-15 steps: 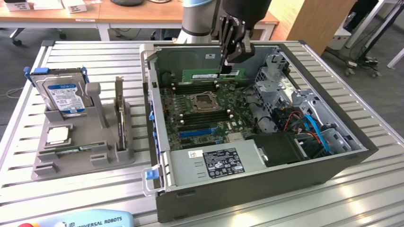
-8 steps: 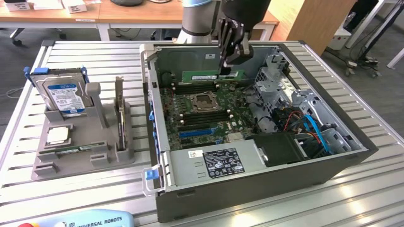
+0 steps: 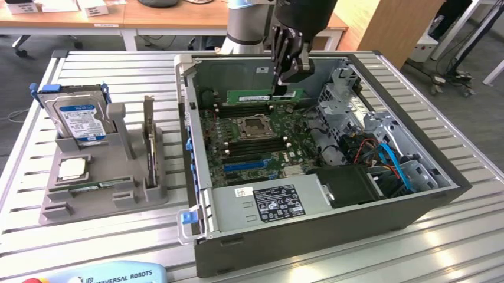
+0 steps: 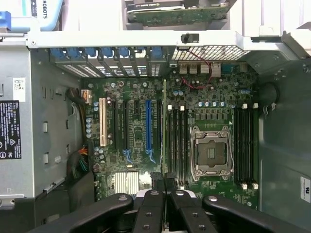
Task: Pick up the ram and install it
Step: 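Insert the ram into the slot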
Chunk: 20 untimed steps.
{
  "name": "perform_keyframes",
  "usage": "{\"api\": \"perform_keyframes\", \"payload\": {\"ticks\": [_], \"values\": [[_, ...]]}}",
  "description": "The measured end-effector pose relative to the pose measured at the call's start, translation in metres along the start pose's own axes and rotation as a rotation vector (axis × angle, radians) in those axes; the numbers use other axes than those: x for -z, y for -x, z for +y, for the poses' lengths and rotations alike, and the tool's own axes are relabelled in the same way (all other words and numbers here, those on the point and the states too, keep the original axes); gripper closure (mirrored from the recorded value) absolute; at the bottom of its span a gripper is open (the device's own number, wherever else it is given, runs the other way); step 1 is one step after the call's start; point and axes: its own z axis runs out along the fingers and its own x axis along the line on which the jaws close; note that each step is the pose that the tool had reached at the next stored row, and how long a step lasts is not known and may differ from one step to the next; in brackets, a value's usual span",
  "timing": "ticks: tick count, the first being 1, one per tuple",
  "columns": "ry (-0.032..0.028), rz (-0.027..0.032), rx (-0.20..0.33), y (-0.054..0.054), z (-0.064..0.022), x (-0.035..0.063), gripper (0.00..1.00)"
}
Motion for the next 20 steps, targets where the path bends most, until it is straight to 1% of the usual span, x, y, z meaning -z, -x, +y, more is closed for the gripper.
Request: {"api": "perform_keyframes", "payload": {"ticks": [4, 7, 20], "values": [[-0.0001, -0.0001, 0.000, 0.000, -0.0007, -0.0001, 0.89], [-0.0001, -0.0002, 0.000, 0.000, -0.0036, -0.0001, 0.89], [0.0000, 0.0000, 0.000, 0.001, -0.0239, 0.0003, 0.89]]}}
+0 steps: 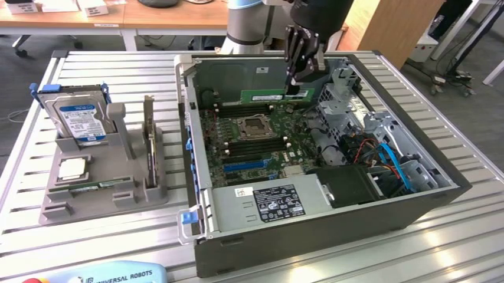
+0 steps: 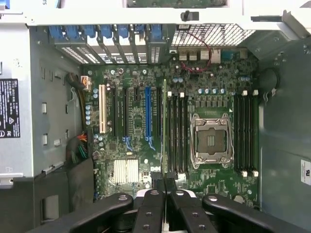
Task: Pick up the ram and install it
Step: 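Insert the ram into the slot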
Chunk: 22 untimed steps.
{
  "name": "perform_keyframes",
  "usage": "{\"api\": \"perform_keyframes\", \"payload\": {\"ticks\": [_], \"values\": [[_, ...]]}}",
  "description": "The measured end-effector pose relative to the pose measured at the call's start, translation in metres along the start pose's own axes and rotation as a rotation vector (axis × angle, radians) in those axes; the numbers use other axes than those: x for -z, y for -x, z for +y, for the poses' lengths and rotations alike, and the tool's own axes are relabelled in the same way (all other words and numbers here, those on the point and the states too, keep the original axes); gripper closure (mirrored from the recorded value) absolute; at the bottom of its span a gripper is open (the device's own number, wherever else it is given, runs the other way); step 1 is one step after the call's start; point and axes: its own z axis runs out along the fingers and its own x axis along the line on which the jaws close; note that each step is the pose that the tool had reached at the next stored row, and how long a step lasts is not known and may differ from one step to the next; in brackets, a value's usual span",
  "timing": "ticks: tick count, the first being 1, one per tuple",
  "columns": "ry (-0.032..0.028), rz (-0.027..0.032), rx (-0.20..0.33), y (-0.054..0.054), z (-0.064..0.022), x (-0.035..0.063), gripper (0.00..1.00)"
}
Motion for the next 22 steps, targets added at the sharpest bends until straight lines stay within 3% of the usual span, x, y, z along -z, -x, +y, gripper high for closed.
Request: {"api": "perform_keyframes", "payload": {"ticks": [6, 22], "values": [[-0.0001, -0.0005, 0.000, 0.000, -0.0002, -0.0007, 0.89], [0.0001, 0.0000, 0.000, 0.000, -0.0007, -0.0133, 0.89]]}}
